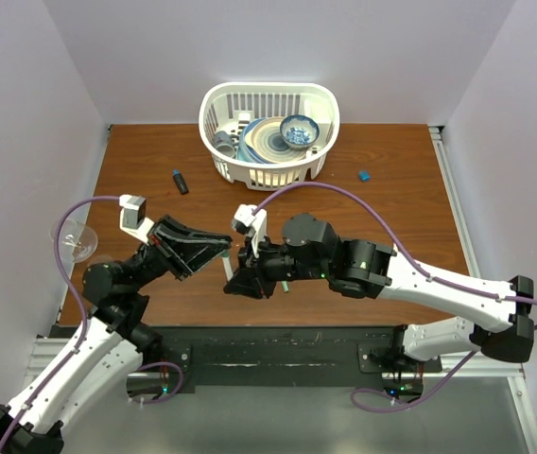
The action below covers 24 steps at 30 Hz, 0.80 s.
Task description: Insert the pens into the pen caps
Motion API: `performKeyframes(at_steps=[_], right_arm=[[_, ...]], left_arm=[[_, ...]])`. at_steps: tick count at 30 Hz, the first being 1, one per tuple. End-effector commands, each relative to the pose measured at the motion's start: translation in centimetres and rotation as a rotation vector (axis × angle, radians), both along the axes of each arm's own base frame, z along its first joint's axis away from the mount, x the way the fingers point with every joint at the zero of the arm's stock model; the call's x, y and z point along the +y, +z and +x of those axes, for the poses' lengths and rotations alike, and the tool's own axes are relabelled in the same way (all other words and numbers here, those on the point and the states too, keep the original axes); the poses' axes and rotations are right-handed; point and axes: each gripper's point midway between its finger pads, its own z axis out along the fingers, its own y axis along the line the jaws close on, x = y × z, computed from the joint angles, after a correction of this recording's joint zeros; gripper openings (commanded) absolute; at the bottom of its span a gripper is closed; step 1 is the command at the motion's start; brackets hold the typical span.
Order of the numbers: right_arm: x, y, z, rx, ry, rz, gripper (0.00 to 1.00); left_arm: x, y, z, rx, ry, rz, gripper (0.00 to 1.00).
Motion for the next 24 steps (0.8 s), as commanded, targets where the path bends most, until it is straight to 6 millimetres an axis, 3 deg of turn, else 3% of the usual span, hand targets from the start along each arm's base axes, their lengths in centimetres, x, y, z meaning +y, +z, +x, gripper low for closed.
performKeyframes(at_steps=[1, 8, 10, 11, 13, 14, 17, 22, 24], right_arm=[[-3.2, 24.9, 3.3, -0.289, -0.163, 0.781, 0.0], [-4.1, 25.9, 3.4, -0.31, -0.179, 0.814, 0.0], [-4.3, 26.6, 3.8, -0.311, -0.198, 0.818, 0.0], [-4.6, 27.2, 3.8, -0.315, -0.205, 0.815, 0.0], [-4.4, 27.5, 4.3, -0.331, -0.224, 0.803, 0.0], [-4.5, 27.9, 4.4, -0.334, -0.232, 0.794, 0.0], [-4.1, 27.9, 5.2, -0.341, -0.262, 0.762, 0.0], [-4.1, 28.3, 6.0, -0.375, -0.289, 0.752, 0.0], [-4.5, 29.4, 6.1, -0.403, -0.299, 0.755, 0.0]], left_arm=[[-1.6, -9.2, -7.5, 0.209, -0.498, 0.306, 0.0], [-1.5, -9.6, -8.0, 0.254, -0.517, 0.34, 0.0], [-1.6, -10.4, -7.7, 0.273, -0.493, 0.387, 0.0], [-1.7, -9.8, -7.3, 0.262, -0.469, 0.395, 0.0], [-1.8, -11.2, -6.6, 0.309, -0.438, 0.47, 0.0], [-1.9, -10.2, -5.9, 0.286, -0.389, 0.475, 0.0], [-2.0, -10.3, -5.0, 0.283, -0.343, 0.501, 0.0], [-2.0, -10.7, -4.8, 0.283, -0.329, 0.5, 0.0], [-1.8, -11.1, -4.8, 0.301, -0.315, 0.495, 0.0]])
